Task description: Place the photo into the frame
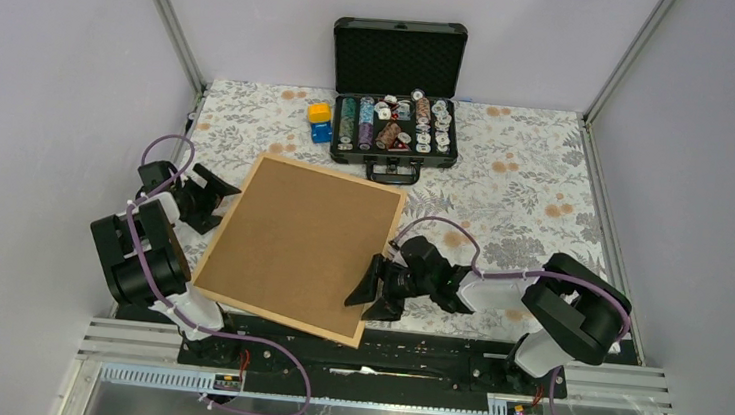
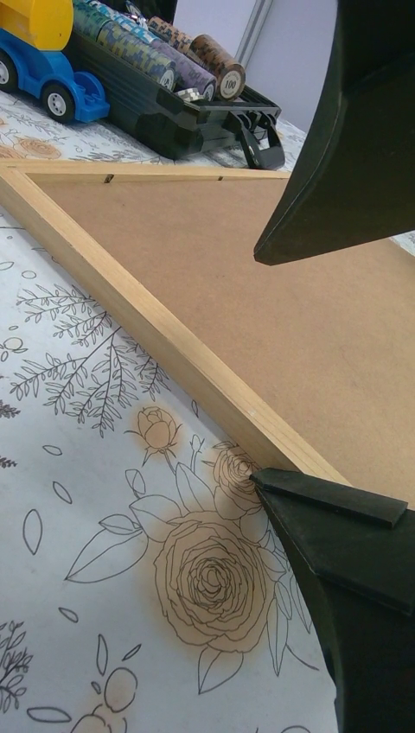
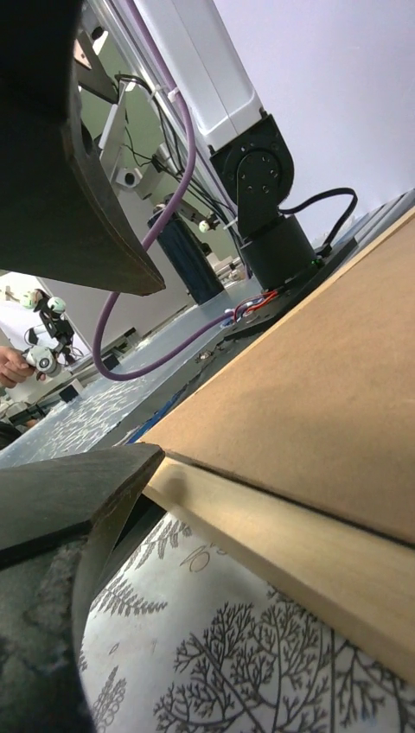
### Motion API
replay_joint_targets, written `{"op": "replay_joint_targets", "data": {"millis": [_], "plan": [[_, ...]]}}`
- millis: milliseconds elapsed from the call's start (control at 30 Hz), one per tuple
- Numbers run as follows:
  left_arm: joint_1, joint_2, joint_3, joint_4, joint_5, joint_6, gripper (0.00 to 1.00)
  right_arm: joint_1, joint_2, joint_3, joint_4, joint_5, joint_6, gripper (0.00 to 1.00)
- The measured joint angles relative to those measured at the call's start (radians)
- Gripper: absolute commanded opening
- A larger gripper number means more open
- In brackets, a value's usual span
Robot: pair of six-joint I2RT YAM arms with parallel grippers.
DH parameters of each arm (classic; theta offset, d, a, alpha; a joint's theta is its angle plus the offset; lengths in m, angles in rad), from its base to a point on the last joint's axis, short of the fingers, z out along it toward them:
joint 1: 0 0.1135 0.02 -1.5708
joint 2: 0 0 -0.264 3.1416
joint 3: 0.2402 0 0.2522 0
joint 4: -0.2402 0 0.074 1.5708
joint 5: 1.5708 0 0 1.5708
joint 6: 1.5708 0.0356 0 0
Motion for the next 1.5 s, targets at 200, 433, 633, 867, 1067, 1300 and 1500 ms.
{"op": "replay_joint_targets", "data": {"millis": [200, 433, 633, 867, 1067, 1300, 1500], "plan": [[0.000, 0.000, 0.000, 0.001, 0.002, -0.004, 0.99, 0.000, 0.005, -0.009, -0.002, 0.012, -0.001, 0.71], [0.001, -0.008, -0.016, 0.021, 0.000, -0.011, 0.98, 0.002, 0.049, 0.002, 0.030, 0.010, 0.001, 0.71], [0.002, -0.010, -0.023, 0.029, -0.001, -0.016, 0.98, 0.005, 0.055, 0.016, 0.018, 0.006, -0.004, 0.71], [0.002, -0.015, -0.030, 0.039, -0.002, -0.017, 0.98, 0.012, 0.020, 0.019, 0.001, 0.025, -0.005, 0.72], [0.002, -0.015, -0.032, 0.051, -0.002, -0.016, 0.98, 0.020, -0.131, 0.019, -0.026, 0.046, -0.006, 0.72], [0.002, -0.015, -0.034, 0.067, -0.005, -0.016, 0.98, 0.025, -0.183, 0.035, -0.003, 0.051, -0.010, 0.71], [0.002, -0.015, -0.038, 0.084, -0.010, -0.016, 0.98, 0.026, -0.130, 0.043, -0.018, 0.054, -0.024, 0.71]]}}
